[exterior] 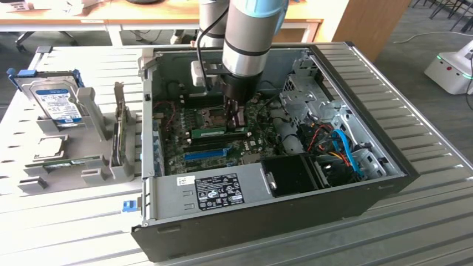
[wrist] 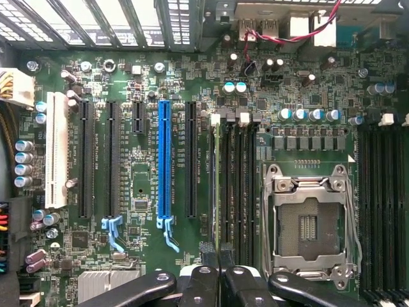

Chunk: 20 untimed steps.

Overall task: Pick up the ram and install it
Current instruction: 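Insert the ram into the slot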

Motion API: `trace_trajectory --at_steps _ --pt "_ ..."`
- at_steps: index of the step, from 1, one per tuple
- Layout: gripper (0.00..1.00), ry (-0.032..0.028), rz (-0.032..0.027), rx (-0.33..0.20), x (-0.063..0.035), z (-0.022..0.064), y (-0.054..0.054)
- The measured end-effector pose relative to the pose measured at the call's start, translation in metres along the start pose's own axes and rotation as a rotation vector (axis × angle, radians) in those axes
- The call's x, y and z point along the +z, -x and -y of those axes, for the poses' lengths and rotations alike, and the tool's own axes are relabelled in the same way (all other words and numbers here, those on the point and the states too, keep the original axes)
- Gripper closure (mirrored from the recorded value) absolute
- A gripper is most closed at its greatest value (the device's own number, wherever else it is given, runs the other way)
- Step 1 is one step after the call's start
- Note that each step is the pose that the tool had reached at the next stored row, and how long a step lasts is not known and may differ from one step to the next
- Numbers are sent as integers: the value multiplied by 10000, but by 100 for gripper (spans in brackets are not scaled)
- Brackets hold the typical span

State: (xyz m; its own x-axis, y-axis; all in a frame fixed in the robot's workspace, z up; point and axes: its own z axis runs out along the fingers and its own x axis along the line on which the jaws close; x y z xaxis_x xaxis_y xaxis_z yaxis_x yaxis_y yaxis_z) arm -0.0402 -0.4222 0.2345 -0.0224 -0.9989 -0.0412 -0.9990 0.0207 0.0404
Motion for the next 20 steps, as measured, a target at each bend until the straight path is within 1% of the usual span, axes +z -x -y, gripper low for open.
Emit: trace_trajectory --at_steps 3,6,9,11,14,15,20 --pt "88 0 -56 0 0 0 16" --pt "88 -1 -89 1 0 0 25" --pt "88 -2 -151 3 1 0 41" --pt "88 -4 -176 2 2 1 43" --pt "88 -5 -269 8 2 0 43" --pt "88 -4 -282 8 1 0 43" --pt "88 -5 -282 8 2 0 43"
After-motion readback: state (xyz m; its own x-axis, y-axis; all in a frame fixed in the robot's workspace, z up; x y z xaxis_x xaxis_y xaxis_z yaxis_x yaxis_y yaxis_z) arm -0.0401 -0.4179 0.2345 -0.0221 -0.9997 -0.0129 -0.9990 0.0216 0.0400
